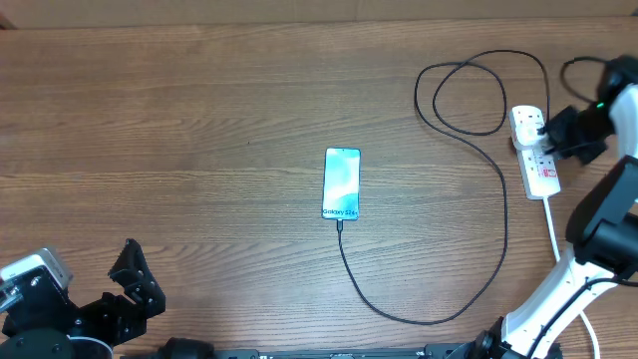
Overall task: Plug charger to phone and switch on socket
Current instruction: 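Press down the orange switch beside the charger with the right gripper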
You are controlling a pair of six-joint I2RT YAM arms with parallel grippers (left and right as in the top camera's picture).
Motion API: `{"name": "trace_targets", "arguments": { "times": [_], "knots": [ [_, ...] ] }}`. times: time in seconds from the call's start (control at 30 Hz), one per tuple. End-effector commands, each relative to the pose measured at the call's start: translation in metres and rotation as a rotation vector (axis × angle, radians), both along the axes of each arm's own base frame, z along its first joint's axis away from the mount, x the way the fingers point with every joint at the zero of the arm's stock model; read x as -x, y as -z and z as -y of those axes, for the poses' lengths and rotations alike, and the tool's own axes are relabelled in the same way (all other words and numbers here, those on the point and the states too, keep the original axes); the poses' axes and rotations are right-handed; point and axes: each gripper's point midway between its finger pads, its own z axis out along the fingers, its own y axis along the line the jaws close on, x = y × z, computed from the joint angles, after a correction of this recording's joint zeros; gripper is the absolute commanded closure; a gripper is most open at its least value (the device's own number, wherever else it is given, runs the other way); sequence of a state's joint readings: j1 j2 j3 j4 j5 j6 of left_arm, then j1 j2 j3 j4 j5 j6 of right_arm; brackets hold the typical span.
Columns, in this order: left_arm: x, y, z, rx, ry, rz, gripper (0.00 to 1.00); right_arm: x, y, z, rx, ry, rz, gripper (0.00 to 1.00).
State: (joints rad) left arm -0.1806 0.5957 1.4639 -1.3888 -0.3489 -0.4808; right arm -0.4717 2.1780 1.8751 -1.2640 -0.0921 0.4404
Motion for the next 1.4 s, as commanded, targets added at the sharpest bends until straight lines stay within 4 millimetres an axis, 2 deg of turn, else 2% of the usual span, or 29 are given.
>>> {"name": "trace_targets", "arguments": {
  "times": [0.0,0.1,0.23,0.33,0.67,0.87,1.0,1.1,1.17,1.27,1.37],
  "knots": [
    [0.004,-0.003,-0.005,0.012,-0.035,0.021,0.00,-0.011,-0.028,0.017,0.046,-0.002,0.065,0.96],
    [0.004,-0.003,-0.005,0.012,-0.035,0.021,0.00,-0.013,-0.021,0.018,0.042,-0.002,0.058,0.96],
    [0.004,-0.003,-0.005,0.012,-0.035,0.021,0.00,-0.010,0.014,0.014,0.003,-0.006,-0.015,0.96],
    [0.004,-0.003,-0.005,0.012,-0.035,0.021,0.01,-0.010,0.025,0.015,-0.006,-0.006,-0.031,0.96],
    [0.004,-0.003,-0.005,0.012,-0.035,0.021,0.00,-0.018,0.026,0.014,-0.015,-0.007,0.002,0.96],
    [0.004,-0.003,-0.005,0.012,-0.035,0.021,0.00,-0.021,0.031,0.005,-0.053,-0.018,0.007,0.96],
    [0.004,-0.003,-0.005,0.012,-0.035,0.021,0.00,-0.020,0.053,-0.006,-0.053,-0.046,-0.045,0.96],
    [0.004,-0.003,-0.005,0.012,-0.035,0.021,0.00,-0.010,0.076,-0.014,-0.063,-0.061,-0.127,0.96],
    [0.004,-0.003,-0.005,0.012,-0.035,0.021,0.00,-0.008,0.082,-0.023,-0.107,-0.084,-0.136,0.96],
    [0.004,-0.003,-0.005,0.012,-0.035,0.021,0.00,-0.006,0.078,-0.030,-0.146,-0.095,-0.138,0.96],
    [0.005,-0.003,-0.005,0.013,-0.035,0.026,0.00,-0.003,0.059,-0.027,-0.150,-0.087,-0.150,0.96]
  ]
}}
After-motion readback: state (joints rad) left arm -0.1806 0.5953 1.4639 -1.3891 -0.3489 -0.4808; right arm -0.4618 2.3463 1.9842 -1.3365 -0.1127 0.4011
